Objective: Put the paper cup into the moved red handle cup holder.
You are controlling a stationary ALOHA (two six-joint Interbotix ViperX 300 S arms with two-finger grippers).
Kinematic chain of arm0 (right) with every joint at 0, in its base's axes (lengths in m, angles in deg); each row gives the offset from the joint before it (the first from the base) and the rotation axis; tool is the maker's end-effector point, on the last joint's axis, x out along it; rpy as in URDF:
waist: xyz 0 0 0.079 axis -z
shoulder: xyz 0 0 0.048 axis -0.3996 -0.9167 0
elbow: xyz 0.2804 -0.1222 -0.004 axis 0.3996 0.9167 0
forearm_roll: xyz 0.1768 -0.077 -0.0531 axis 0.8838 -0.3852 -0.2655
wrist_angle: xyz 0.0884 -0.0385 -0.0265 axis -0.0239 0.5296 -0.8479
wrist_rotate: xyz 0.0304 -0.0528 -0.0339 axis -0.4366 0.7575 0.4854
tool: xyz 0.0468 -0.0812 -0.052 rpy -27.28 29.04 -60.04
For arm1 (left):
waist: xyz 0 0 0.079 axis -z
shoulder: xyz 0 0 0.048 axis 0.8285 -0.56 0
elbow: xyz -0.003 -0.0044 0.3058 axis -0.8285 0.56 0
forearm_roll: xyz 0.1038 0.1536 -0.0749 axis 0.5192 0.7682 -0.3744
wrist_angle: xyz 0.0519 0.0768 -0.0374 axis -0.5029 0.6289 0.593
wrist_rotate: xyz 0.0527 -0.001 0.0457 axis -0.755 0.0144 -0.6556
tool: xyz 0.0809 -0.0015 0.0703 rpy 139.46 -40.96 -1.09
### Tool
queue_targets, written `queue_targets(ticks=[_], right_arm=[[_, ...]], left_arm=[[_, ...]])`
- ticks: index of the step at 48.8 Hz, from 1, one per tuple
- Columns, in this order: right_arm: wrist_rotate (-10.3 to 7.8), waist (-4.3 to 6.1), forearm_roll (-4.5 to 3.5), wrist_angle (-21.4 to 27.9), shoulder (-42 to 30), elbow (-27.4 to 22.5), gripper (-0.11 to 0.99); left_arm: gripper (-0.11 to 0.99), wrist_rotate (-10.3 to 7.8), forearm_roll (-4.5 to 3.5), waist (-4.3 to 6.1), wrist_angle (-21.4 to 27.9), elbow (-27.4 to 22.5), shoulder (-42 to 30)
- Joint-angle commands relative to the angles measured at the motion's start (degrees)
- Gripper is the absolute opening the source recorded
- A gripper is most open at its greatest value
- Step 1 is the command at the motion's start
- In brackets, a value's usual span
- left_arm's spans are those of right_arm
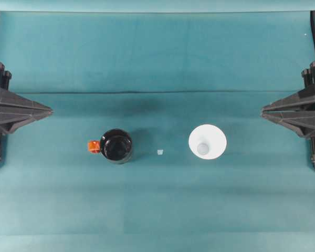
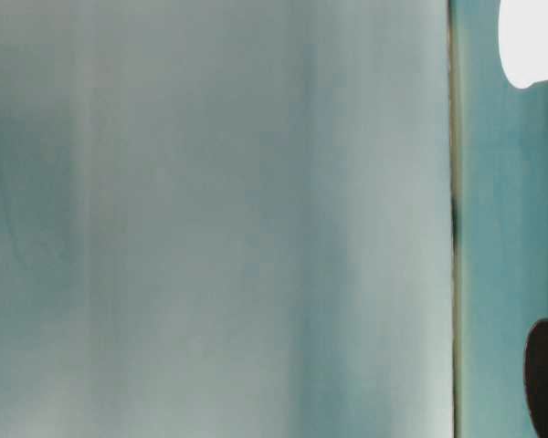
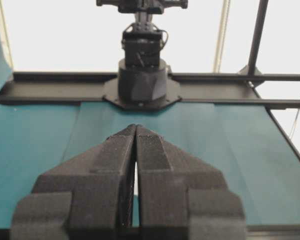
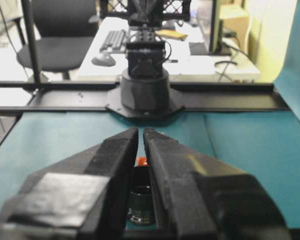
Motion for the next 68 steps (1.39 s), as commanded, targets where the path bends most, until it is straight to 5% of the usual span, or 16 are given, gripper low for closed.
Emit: queue_targets(ticks=[1,6,21,31,43,56,68], right_arm=[[-0.18,-0.53,0.26,-0.35,-0.53,-1.14,0.00],[-0.88,-0.53,1.93,3.08,-0.53,-2.64,0.01],[-3.25,-0.53,1.93,14.06,-0.53,-5.01,-0.08],[-4.13,-0.35,1.93,16.00,-0.70,-5.01,-0.08],[-5.45,1.14,1.93,21.01,-2.02,-5.01,-0.08],[-6.94,1.32,1.93,23.29,-3.52,-5.01,-0.08],[-7.03,1.41,1.93,23.47,-3.78,-5.01,-0.08]], left_arm=[[0.02,0.88,0.62,0.53,0.97,-2.37,-1.14],[0.02,0.88,0.62,0.53,3.78,-4.13,-2.20],[0.02,0.88,0.62,0.88,13.89,-9.49,-7.29],[0.02,0.88,0.62,1.41,22.50,-14.33,-13.45],[0.02,0.79,0.62,2.55,32.43,-19.42,-20.83],[0.02,0.88,0.62,2.55,45.26,-24.26,-27.69],[0.02,0.88,0.62,2.46,49.39,-26.02,-30.06]])
